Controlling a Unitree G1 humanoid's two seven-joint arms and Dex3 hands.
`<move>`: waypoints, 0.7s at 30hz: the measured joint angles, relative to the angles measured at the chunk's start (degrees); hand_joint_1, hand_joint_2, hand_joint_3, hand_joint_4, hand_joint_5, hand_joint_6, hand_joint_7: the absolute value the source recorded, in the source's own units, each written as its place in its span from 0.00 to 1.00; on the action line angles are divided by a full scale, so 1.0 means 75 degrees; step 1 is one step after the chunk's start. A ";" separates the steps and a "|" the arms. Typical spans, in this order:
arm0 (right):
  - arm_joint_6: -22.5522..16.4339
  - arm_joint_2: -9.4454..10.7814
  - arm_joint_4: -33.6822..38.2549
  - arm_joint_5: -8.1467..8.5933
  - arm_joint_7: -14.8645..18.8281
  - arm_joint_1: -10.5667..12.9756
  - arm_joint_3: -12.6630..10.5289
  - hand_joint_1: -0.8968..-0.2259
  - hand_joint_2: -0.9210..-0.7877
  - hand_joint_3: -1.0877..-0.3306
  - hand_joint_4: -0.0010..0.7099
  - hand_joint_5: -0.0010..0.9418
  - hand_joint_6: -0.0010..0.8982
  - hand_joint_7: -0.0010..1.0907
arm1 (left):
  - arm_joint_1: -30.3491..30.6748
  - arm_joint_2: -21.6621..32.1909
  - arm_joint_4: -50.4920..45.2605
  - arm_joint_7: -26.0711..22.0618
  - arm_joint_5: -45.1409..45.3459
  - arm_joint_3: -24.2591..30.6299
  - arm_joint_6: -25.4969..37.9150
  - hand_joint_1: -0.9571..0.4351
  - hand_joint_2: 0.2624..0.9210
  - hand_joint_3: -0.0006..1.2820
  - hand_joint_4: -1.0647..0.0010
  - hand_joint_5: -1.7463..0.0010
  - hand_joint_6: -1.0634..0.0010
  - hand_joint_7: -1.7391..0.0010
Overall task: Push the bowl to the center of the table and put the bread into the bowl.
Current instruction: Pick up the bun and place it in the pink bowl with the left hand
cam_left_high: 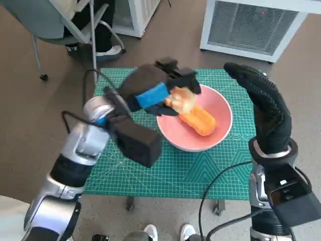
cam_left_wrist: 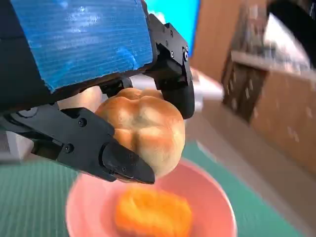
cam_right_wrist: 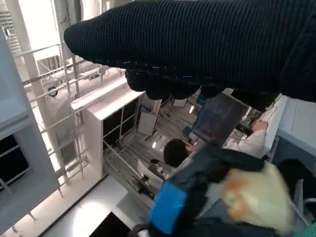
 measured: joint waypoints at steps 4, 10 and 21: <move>0.0014 -0.0011 -0.0110 -0.0002 -0.0003 0.0082 -0.0036 0.56 0.00 0.48 0.52 0.01 0.00 0.68 | -0.0068 -0.0106 0.0307 -0.0243 0.0074 -0.0196 0.0105 0.59 0.95 0.02 0.68 0.95 0.63 0.87; 0.0050 -0.0012 -0.0234 -0.0036 -0.0089 0.0240 -0.0106 0.56 0.00 0.48 0.52 0.01 0.00 0.68 | -0.0092 -0.0190 0.0675 -0.0241 0.0142 -0.0345 -0.0027 0.54 0.93 0.00 0.81 0.99 0.66 0.95; 0.0289 -0.0013 -0.0494 -0.0265 -0.0285 0.0307 -0.0191 0.56 0.00 0.49 0.53 0.01 0.00 0.68 | -0.0095 -0.0271 0.1059 -0.0085 -0.0147 -0.0205 -0.0662 0.51 0.92 0.00 0.97 1.00 0.76 0.99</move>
